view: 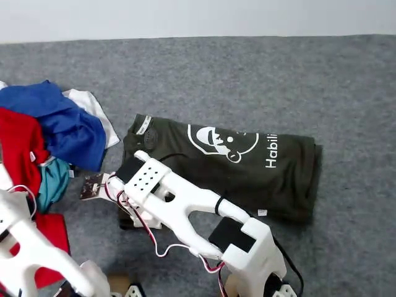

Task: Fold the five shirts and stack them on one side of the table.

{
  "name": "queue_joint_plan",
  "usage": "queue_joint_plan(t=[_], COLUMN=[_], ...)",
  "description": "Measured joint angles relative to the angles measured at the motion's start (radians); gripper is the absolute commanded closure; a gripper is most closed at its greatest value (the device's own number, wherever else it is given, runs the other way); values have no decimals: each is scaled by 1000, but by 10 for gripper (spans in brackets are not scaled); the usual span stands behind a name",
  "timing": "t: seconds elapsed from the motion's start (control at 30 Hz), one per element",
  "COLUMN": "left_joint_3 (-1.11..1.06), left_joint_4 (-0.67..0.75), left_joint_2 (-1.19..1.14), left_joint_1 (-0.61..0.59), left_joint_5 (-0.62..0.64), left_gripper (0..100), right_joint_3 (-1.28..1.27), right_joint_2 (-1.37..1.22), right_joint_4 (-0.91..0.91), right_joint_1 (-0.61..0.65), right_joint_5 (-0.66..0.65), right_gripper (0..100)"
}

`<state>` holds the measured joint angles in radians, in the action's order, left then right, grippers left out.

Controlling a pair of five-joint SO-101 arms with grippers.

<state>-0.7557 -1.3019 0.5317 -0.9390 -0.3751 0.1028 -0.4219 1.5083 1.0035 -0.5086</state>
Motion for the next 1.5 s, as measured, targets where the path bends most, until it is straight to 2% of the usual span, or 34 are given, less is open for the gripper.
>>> queue_joint_plan(t=[0.47, 0.67, 0.87, 1.1, 1.5], left_joint_3=[0, 0, 0, -2, -40], left_joint_4=[0, 0, 0, 0, 0], left_joint_2=[0, 0, 0, 0, 0], left_joint_1=[0, 0, 0, 0, 0], left_joint_5=[0, 0, 0, 0, 0], left_gripper=[996, 996, 996, 996, 996], right_joint_3=[11, 14, 14, 14, 117], right_joint_2=[-115, -115, -115, -117, -121], right_joint_4=[-37, -84, -124, -137, -71], right_joint_1=[-9, -41, -66, -89, -126], right_joint_5=[-55, -64, -157, -167, -189], right_gripper=[796, 916, 924, 976, 988])
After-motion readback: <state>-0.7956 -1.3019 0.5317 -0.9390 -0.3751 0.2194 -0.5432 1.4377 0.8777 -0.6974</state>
